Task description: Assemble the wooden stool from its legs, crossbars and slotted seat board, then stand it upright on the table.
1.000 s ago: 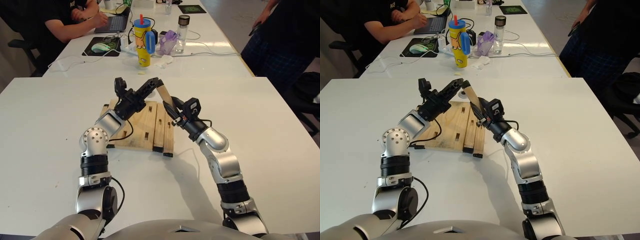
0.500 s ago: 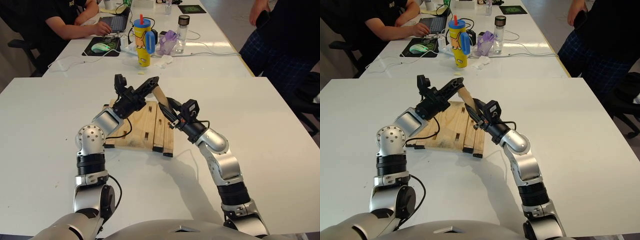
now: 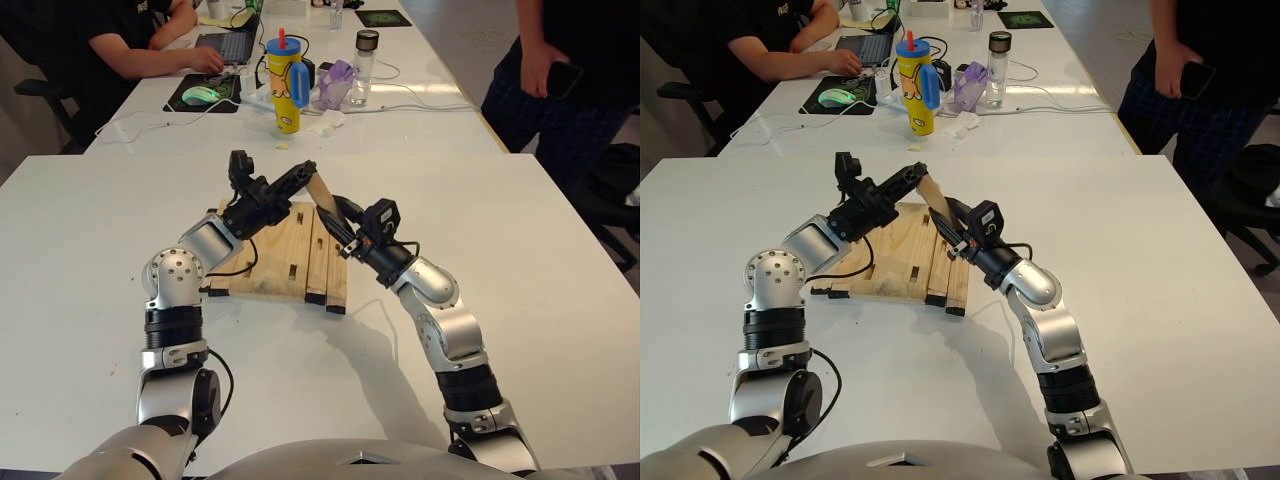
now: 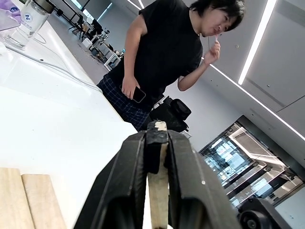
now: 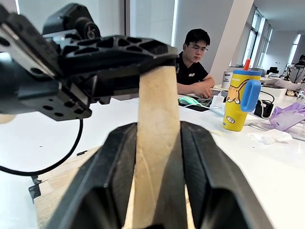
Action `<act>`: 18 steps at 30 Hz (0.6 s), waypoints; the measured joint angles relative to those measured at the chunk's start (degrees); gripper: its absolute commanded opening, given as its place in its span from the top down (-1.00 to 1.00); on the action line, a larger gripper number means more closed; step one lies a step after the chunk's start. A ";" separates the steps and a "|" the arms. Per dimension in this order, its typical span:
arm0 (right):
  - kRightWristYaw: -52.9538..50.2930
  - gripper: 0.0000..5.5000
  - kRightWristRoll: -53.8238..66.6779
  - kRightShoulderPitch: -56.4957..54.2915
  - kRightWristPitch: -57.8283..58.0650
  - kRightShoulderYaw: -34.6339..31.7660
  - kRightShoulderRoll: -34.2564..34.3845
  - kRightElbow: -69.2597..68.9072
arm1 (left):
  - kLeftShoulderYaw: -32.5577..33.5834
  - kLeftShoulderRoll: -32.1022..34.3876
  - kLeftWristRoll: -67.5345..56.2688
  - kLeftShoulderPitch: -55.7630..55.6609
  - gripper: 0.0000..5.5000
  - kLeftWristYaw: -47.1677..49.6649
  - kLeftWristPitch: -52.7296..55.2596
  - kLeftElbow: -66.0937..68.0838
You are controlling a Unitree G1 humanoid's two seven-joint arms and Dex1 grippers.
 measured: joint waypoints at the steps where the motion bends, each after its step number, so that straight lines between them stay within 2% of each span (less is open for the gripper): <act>1: -0.09 0.25 0.05 -0.06 0.05 0.01 -0.08 0.15 | -0.31 0.00 1.24 0.19 0.84 -0.15 -0.80 0.24; 4: -0.66 0.09 -0.46 -0.05 1.07 0.03 -0.82 1.18 | 1.34 0.05 2.53 1.21 0.84 0.42 -4.69 0.15; 8: -2.04 -0.09 -2.28 0.37 5.68 0.08 -2.25 4.68 | 7.19 -0.01 5.24 4.32 0.84 5.74 -12.74 -2.59; 14: -7.50 -0.09 -2.47 0.66 7.74 -4.16 -2.39 6.35 | 13.23 0.92 12.76 12.65 0.84 12.00 -24.06 -5.52; 18: -9.88 -0.09 -2.53 -0.32 7.77 -5.56 -1.32 7.12 | 12.95 2.12 14.65 12.83 0.84 12.09 -25.67 -3.65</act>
